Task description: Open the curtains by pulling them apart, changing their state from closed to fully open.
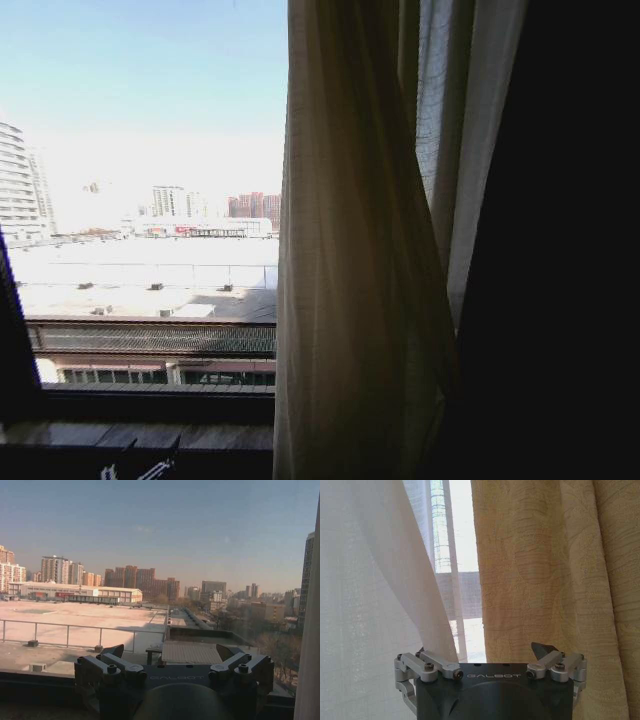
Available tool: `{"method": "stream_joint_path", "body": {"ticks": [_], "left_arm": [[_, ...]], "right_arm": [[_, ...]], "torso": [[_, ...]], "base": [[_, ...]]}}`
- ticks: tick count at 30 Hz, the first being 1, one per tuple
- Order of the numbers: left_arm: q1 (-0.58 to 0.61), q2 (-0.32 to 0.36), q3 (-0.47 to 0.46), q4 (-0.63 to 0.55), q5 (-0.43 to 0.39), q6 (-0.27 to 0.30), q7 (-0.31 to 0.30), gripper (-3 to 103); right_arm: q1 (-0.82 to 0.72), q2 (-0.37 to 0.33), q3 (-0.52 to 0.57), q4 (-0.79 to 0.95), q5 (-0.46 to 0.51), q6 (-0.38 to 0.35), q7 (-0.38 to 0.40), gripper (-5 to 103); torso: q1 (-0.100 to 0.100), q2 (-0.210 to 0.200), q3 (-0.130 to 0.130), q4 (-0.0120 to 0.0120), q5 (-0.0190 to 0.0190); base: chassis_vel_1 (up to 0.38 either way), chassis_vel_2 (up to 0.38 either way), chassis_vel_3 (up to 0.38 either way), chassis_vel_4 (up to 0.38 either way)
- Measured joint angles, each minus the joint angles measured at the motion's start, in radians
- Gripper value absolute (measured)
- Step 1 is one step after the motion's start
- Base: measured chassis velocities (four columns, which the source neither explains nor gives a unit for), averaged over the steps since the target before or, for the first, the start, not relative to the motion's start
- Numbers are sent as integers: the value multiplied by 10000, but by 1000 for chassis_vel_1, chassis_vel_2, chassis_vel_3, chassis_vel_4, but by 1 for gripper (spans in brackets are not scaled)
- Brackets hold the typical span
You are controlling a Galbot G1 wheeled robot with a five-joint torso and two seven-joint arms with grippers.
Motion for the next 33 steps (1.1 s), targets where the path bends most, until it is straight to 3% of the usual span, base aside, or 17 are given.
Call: {"method": "stream_joint_path", "body": {"ticks": [10,19,27,29,33], "left_arm": [[-204,-13,145,148,3,0,22,100],[-369,1,211,367,20,1,46,100],[-522,112,378,405,-75,20,94,100],[-544,179,468,417,-191,38,195,100],[-544,320,478,449,-301,40,239,100]], "right_arm": [[-1184,802,-370,1461,-373,-259,520,100],[-1683,976,-670,1570,-662,-347,634,100],[-1943,1044,-731,1278,-1085,-17,612,100],[-1662,1007,-600,592,-1338,472,488,100],[-1386,783,-538,-2,-1141,757,389,100]], "torso": [[0,0,0,-2,0],[0,0,0,0,0],[0,0,0,-1,1],[0,-1,0,-1,1],[0,-2,0,0,3]], "base": [[0,0,0,0],[0,0,0,0],[0,0,0,0],[0,0,0,0],[0,0,0,0]]}}
